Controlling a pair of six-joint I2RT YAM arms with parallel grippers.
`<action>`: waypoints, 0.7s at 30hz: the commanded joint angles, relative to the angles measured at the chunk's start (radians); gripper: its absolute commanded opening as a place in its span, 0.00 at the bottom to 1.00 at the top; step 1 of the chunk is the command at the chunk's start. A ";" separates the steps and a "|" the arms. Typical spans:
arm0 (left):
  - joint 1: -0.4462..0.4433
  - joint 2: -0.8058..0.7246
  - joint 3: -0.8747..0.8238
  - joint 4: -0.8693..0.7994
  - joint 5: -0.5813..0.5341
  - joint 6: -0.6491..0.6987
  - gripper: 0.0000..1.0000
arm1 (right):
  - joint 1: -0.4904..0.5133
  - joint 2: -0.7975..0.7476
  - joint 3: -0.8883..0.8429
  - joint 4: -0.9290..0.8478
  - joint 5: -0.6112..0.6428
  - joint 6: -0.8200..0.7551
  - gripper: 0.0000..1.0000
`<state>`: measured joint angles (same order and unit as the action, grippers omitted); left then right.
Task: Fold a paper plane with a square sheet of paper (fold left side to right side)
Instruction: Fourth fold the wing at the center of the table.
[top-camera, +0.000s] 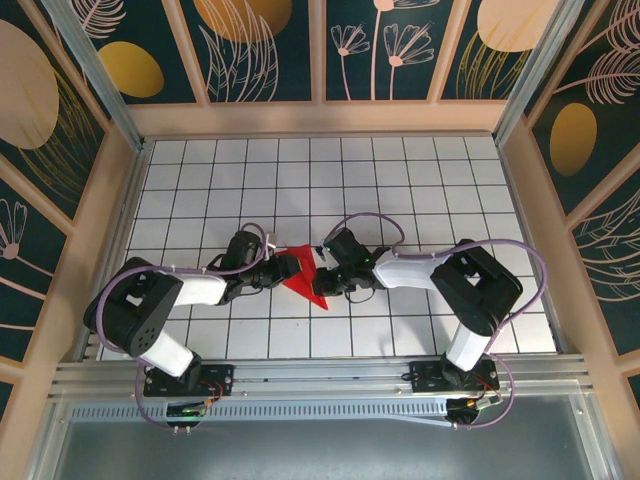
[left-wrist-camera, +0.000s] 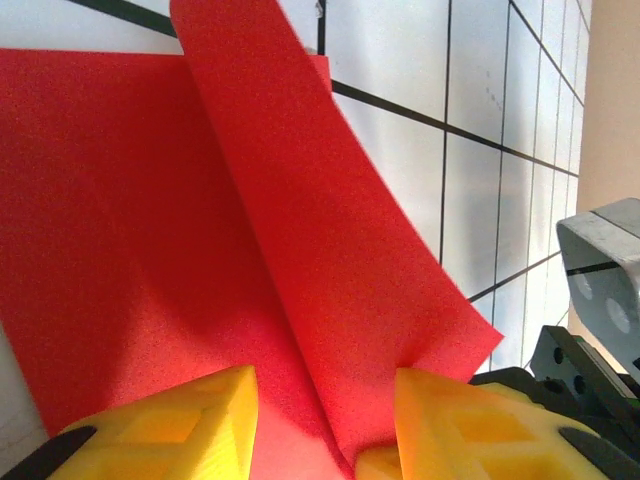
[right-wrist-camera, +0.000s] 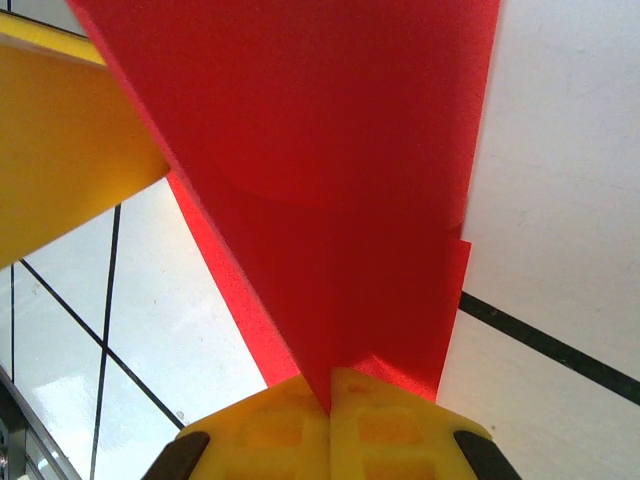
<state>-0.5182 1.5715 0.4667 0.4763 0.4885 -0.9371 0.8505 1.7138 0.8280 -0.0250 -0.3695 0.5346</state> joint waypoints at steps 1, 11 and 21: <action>-0.008 0.016 0.025 0.031 -0.011 -0.005 0.40 | -0.004 0.013 -0.020 0.018 -0.020 0.016 0.00; -0.011 -0.006 0.029 0.021 -0.006 -0.007 0.39 | -0.007 0.037 -0.012 0.023 -0.048 0.027 0.00; -0.013 0.031 0.045 0.017 -0.017 -0.002 0.39 | -0.007 0.058 -0.010 0.030 -0.074 0.033 0.00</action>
<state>-0.5240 1.5826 0.4862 0.4755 0.4858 -0.9367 0.8505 1.7512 0.8280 0.0021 -0.4221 0.5579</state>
